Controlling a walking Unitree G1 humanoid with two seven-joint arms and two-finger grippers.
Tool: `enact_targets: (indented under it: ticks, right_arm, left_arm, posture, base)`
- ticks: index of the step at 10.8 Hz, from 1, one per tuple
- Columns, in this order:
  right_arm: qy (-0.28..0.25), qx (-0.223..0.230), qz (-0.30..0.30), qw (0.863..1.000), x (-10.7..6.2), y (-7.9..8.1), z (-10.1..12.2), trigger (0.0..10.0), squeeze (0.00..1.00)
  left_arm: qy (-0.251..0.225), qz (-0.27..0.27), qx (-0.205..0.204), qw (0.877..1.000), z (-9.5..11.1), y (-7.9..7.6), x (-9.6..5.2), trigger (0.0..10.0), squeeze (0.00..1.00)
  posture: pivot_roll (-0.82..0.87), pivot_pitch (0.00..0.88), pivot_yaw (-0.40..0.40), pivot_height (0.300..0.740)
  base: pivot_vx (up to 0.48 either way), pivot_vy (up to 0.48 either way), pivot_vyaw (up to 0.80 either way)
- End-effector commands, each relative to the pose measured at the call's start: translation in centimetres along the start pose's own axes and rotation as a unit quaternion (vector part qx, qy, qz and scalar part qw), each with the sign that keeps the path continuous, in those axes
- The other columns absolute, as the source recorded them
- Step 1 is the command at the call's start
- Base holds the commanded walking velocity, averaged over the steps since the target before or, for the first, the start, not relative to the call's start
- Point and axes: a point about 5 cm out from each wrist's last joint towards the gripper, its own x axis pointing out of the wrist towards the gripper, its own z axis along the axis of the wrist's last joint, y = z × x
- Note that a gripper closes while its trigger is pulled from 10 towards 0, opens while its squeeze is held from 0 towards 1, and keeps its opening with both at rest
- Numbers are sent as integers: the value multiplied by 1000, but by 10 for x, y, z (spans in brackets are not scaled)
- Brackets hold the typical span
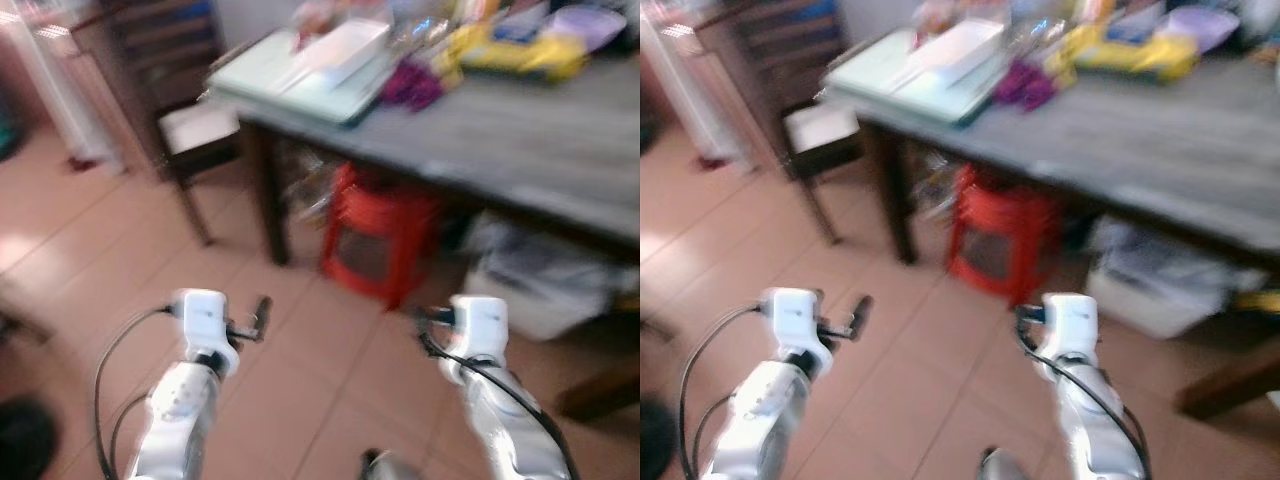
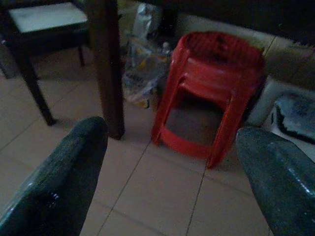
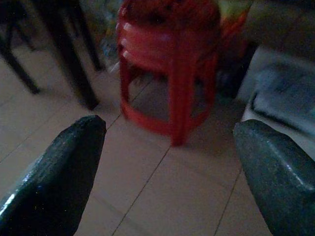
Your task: Setting the table
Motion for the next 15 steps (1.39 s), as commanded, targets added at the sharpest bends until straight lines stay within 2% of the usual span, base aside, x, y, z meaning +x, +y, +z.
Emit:
enact_targets:
  ticks: [1, 3, 5, 7, 8, 9, 11, 12, 13, 14, 15]
  right_arm:
    - [-8, -7, 21, 1000, -1, 12, 2, 10000, 0]
    - [-47, -43, 27, 998, -8, 13, 14, 10000, 0]
    - [-81, -65, 20, 994, -17, 10, 26, 10000, 0]
    - [-126, -98, 13, 987, -35, 4, 44, 10000, 0]
    - [-125, -96, 11, 987, -37, 2, 44, 10000, 0]
    - [-113, -91, 14, 989, -40, 2, 38, 10000, 0]
    - [-99, -93, 29, 990, -40, 3, 35, 10000, 0]
    - [-96, -89, 33, 991, -39, 1, 38, 10000, 0]
    - [-95, -89, 34, 991, -40, 1, 38, 10000, 0]
    - [-94, -83, 31, 992, -43, -1, 38, 10000, 0]
    - [-92, -74, 20, 993, -45, -4, 36, 10000, 0]
  left_arm:
    - [9, 19, 4, 1000, -5, 13, -7, 10000, 0]
    - [2, 32, -8, 999, -4, 14, -8, 10000, 0]
    - [-22, 45, -1, 999, 4, 16, -10, 10000, 0]
    - [-70, 103, 3, 992, 18, 27, -23, 10000, 0]
    - [-74, 110, 8, 991, 21, 29, -27, 10000, 0]
    - [-81, 110, 37, 990, 26, 31, -32, 10000, 0]
    - [-90, 67, 91, 990, 38, 33, -38, 10000, 0]
    - [-70, 41, 100, 992, 39, 40, -48, 10000, 0]
    - [-66, 37, 109, 991, 37, 40, -53, 10000, 0]
    - [-50, 41, 103, 993, 28, 38, -61, 10000, 0]
    - [-50, 67, 90, 992, 23, 34, -66, 10000, 0]
  posture:
    - [-83, 179, 56, 740]
    - [-87, 177, 55, 740]
    - [-96, 172, 55, 740]
    - [-105, 175, 48, 740]
    - [-103, 174, 41, 740]
    - [-100, 180, 33, 740]
    - [-90, 186, 7, 740]
    - [-85, 184, -6, 740]
    - [-85, 181, -5, 740]
    - [-90, 177, 8, 740]
    - [-93, 175, 17, 740]
  base:
    - [0, 0, 0]
    - [0, 0, 0]
    - [0, 0, 0]
    - [0, 0, 0]
    - [0, 0, 0]
    - [0, 0, 0]
    - [0, 0, 0]
    - [0, 0, 0]
    - [0, 0, 0]
    - [0, 0, 0]
    - [0, 0, 0]
